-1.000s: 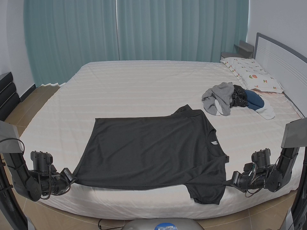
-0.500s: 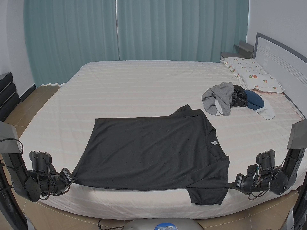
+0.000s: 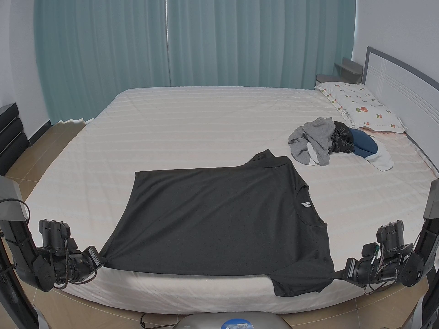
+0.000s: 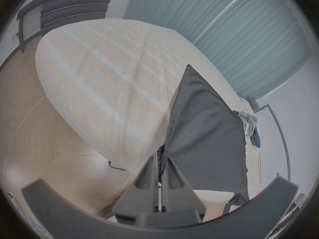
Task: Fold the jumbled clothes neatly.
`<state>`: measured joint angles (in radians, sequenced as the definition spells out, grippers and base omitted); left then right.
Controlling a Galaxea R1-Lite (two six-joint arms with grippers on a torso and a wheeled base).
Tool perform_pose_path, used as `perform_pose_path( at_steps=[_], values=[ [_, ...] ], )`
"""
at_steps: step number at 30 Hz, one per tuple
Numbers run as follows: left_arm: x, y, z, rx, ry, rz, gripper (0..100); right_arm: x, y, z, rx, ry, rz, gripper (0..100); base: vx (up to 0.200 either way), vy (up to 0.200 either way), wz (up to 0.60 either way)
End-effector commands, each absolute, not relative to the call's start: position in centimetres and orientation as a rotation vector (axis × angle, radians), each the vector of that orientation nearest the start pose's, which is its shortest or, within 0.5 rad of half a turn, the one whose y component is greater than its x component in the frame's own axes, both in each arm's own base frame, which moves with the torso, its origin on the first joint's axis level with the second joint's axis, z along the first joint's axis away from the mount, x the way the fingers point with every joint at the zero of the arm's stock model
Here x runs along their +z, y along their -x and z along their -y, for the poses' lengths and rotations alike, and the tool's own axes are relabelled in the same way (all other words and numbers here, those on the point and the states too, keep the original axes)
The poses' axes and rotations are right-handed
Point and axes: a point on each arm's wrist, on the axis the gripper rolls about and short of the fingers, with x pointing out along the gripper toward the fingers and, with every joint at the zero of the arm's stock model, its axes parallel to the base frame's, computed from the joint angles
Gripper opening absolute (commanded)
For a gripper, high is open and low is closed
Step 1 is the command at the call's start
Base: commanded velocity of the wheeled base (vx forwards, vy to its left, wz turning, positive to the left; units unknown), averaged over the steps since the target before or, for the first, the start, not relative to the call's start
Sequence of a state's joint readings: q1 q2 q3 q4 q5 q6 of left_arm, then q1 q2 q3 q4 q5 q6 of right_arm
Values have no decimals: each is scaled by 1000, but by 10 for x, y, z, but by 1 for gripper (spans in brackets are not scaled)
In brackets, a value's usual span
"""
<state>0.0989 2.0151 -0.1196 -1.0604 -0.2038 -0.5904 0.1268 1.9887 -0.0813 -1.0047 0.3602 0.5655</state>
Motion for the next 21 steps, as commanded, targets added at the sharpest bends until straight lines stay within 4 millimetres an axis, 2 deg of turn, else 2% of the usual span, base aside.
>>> perform_pose_path(
  at_steps=[1, 6, 11, 21],
  values=[
    [4, -204, -16, 143, 646, -862, 0, 10, -185, -32, 193, -611, -1008, 0, 0, 0, 0],
    [2, -196, -15, 126, 596, -891, 0, 9, -173, -31, 190, -595, -1036, 0, 0, 0, 0],
    [1, -194, -15, 126, 592, -900, 0, 10, -172, -29, 185, -596, -1033, 0, 0, 0, 0],
    [0, -181, -14, 98, 508, -943, 0, 13, -158, -27, 184, -540, -1111, 0, 0, 0, 0]
  ],
)
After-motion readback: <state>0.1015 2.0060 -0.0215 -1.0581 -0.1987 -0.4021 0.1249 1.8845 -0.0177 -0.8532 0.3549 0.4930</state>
